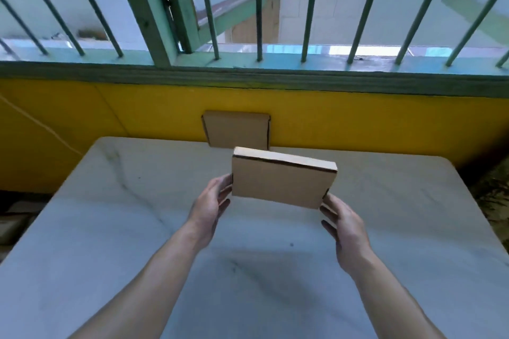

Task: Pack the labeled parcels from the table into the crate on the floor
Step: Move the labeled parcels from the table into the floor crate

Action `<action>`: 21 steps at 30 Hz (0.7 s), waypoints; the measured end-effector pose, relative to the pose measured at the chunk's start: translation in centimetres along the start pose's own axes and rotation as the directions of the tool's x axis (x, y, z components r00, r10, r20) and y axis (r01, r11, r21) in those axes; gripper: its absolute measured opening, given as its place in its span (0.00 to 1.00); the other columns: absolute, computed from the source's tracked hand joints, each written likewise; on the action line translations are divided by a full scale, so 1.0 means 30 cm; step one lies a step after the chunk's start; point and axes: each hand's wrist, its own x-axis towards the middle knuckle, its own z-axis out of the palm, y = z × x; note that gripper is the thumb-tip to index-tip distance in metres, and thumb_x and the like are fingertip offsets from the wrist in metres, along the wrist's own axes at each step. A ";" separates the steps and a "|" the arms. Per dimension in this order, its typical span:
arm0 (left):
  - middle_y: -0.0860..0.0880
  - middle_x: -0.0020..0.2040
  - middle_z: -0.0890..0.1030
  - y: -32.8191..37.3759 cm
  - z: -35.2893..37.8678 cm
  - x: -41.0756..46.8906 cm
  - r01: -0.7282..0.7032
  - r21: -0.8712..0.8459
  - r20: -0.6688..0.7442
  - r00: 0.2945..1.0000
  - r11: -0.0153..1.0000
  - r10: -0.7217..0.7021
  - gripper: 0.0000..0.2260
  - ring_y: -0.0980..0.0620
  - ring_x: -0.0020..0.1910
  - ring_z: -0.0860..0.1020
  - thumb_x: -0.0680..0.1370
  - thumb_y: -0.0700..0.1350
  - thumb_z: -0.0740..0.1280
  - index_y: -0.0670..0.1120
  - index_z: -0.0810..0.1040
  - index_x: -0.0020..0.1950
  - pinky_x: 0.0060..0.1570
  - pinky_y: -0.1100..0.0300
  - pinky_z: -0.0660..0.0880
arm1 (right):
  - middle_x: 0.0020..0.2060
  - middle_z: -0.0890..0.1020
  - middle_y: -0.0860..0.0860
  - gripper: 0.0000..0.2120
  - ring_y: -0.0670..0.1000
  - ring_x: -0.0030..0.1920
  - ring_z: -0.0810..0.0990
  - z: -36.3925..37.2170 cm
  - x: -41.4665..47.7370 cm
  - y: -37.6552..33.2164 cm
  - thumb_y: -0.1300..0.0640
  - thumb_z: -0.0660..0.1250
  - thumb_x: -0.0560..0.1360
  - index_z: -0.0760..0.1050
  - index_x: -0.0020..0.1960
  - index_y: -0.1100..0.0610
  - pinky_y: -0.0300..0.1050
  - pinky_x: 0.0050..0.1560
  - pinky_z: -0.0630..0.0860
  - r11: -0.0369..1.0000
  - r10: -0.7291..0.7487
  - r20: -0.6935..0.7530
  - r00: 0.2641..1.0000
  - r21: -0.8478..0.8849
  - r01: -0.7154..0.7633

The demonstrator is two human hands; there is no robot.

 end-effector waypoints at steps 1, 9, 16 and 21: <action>0.54 0.60 0.80 0.013 -0.028 -0.013 -0.011 -0.060 0.000 1.000 0.998 0.011 0.14 0.56 0.62 0.76 0.85 0.51 0.54 0.51 0.79 0.58 0.63 0.56 0.68 | 0.57 0.82 0.46 0.11 0.48 0.59 0.78 0.023 -0.012 -0.005 0.53 0.58 0.82 0.78 0.58 0.50 0.48 0.58 0.72 0.998 0.003 0.025 1.000 0.056 -0.004; 0.45 0.49 0.83 0.062 -0.131 -0.096 -0.045 -0.419 0.000 0.999 0.907 0.050 0.07 0.51 0.49 0.82 0.82 0.46 0.62 0.45 0.76 0.57 0.52 0.59 0.76 | 0.44 0.87 0.51 0.09 0.48 0.43 0.86 0.153 -0.132 -0.033 0.56 0.61 0.81 0.77 0.58 0.55 0.40 0.39 0.82 0.940 -0.029 0.113 0.993 0.342 -0.011; 0.41 0.60 0.82 0.070 -0.183 -0.178 0.049 -0.470 0.218 0.974 0.881 0.062 0.17 0.43 0.58 0.82 0.79 0.43 0.60 0.45 0.78 0.66 0.45 0.56 0.81 | 0.54 0.84 0.58 0.16 0.56 0.50 0.84 0.196 -0.210 -0.059 0.52 0.60 0.80 0.76 0.64 0.57 0.47 0.43 0.80 0.920 -0.085 0.244 0.966 0.392 -0.019; 0.41 0.67 0.78 0.115 -0.173 -0.240 -0.067 -0.458 0.228 0.955 0.886 0.190 0.18 0.40 0.66 0.77 0.82 0.48 0.58 0.51 0.72 0.72 0.62 0.44 0.75 | 0.58 0.83 0.55 0.15 0.54 0.55 0.83 0.240 -0.271 -0.092 0.53 0.62 0.79 0.74 0.64 0.48 0.46 0.44 0.81 0.901 -0.228 0.213 0.950 0.417 0.122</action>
